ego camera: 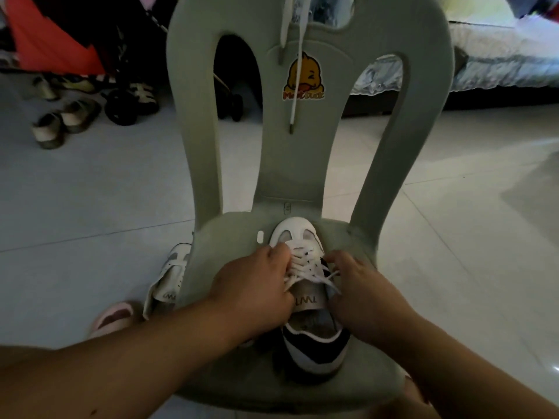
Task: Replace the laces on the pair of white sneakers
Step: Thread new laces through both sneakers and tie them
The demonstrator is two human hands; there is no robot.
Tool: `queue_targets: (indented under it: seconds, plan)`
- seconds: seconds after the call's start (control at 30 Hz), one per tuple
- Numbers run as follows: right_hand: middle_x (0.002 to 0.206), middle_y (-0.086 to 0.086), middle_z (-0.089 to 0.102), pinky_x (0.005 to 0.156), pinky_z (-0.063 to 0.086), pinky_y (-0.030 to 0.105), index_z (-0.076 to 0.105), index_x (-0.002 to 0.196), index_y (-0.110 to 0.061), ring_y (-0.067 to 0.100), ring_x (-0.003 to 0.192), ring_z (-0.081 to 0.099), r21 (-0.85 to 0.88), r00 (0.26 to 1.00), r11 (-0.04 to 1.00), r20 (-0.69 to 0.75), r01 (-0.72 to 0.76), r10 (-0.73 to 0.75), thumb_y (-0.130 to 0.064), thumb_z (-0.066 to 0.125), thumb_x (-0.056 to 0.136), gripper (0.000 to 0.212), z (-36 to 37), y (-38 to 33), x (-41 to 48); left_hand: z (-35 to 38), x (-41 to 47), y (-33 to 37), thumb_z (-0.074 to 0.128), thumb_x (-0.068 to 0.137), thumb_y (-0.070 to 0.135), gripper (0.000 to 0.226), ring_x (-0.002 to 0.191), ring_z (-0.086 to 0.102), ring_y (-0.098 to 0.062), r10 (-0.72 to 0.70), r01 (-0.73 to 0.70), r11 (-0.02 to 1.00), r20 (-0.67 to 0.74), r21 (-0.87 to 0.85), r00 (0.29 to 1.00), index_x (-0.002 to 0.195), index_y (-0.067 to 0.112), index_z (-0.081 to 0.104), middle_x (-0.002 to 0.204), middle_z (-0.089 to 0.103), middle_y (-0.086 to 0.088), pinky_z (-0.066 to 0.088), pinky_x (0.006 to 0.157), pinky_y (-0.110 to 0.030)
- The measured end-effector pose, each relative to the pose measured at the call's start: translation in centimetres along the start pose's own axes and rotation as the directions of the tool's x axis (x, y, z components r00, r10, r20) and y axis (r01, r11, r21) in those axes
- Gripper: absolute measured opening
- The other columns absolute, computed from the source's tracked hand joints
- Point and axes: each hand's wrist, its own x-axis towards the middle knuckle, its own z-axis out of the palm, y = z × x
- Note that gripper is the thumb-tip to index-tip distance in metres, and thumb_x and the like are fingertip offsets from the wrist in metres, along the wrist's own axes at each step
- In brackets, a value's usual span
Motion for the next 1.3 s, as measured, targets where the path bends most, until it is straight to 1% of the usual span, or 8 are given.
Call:
queue_targets:
  seconds: [0.17,0.4,0.57,0.77,0.9,1.03,1.17,1.3]
  plan:
    - [0.121,-0.001,0.054,0.078,0.049,0.032,0.042,0.129,-0.031,0.023,0.102,0.059,-0.218,0.984,0.972,-0.132,0.091,-0.122,-0.030,0.065,0.080,0.055,0.4,-1.3,1.0,0.2,0.9,0.9,0.049,0.088,0.041,0.031,0.088,0.055,-0.021,0.025,-0.022,0.999,-0.051,0.048,0.998,0.113,0.026,0.041,0.113,0.048,0.000,0.045,0.068,-0.034]
    - [0.127,-0.004,0.054,0.090,0.050,0.032,0.045,0.132,-0.031,0.017,0.111,0.054,0.107,0.965,0.992,-0.258,0.066,-0.036,-0.016,0.062,0.086,0.050,-0.8,-0.6,1.2,-0.4,1.7,0.2,0.052,0.087,0.019,0.031,0.095,0.051,-0.020,-0.036,0.028,0.992,-0.064,-0.124,0.997,0.114,0.025,0.038,0.122,0.040,-0.004,0.047,0.076,-0.035]
    - [0.119,-0.007,0.061,0.078,0.039,0.020,0.049,0.127,-0.029,0.007,0.093,0.049,0.199,0.979,0.978,-0.204,0.056,-0.014,-0.010,0.062,0.083,0.050,-1.1,0.8,1.9,-0.3,1.4,-0.5,0.052,0.084,0.011,0.035,0.086,0.053,-0.024,-0.099,0.104,0.968,0.037,-0.228,0.994,0.103,0.028,0.028,0.119,0.036,-0.005,0.050,0.077,-0.043]
    - [0.115,-0.009,0.064,0.080,0.039,0.016,0.057,0.123,-0.031,0.008,0.099,0.058,0.030,0.968,0.973,-0.113,0.227,-0.222,-0.015,0.061,0.085,0.041,-1.4,-0.1,2.7,0.2,0.0,-0.2,0.055,0.085,0.036,0.046,0.111,0.042,-0.022,-0.065,0.087,0.981,0.127,-0.171,0.990,0.121,0.028,0.028,0.130,0.026,-0.002,0.045,0.089,-0.037]
    - [0.111,-0.018,0.050,0.084,0.042,0.019,0.057,0.119,-0.037,0.005,0.104,0.051,-0.136,0.959,0.952,-0.031,0.275,-0.281,-0.036,0.071,0.081,0.041,-3.1,-0.3,1.9,-1.6,1.7,-1.6,0.068,0.066,0.067,0.104,0.140,0.009,-0.024,0.086,-0.069,0.995,0.311,-0.067,0.947,0.144,0.034,0.007,0.149,0.005,0.008,0.022,0.113,-0.041]
    - [0.108,-0.012,0.050,0.089,0.045,0.025,0.064,0.108,-0.038,0.009,0.107,0.046,-0.312,0.895,0.843,0.056,0.437,-0.443,-0.046,0.061,0.085,0.024,-3.6,-1.6,-0.6,-2.9,4.6,-3.8,0.080,0.061,0.055,0.122,0.143,-0.016,-0.018,0.234,-0.278,0.959,0.387,0.060,0.892,0.149,0.040,-0.003,0.157,-0.014,0.013,-0.002,0.116,-0.044]
    - [0.126,-0.001,0.046,0.096,0.035,0.036,0.051,0.129,-0.036,0.020,0.116,0.040,-0.542,0.925,0.754,0.139,0.370,-0.354,-0.052,0.055,0.087,0.046,-1.7,-3.0,-0.5,-1.4,5.9,-3.7,0.081,0.059,0.056,0.125,0.143,-0.021,-0.019,0.300,-0.360,0.932,0.455,0.049,0.838,0.149,0.042,-0.006,0.158,-0.015,0.010,-0.004,0.118,-0.049]
    - [0.125,0.002,0.050,0.092,0.035,0.033,0.055,0.126,-0.026,0.022,0.113,0.045,-0.615,0.923,0.709,0.087,0.346,-0.375,-0.043,0.052,0.091,0.038,-1.6,-3.5,-0.3,-1.2,6.6,-3.4,0.083,0.057,0.055,0.126,0.144,-0.016,-0.021,0.318,-0.371,0.929,0.470,0.020,0.823,0.149,0.041,-0.002,0.159,-0.007,0.006,-0.005,0.118,-0.047]
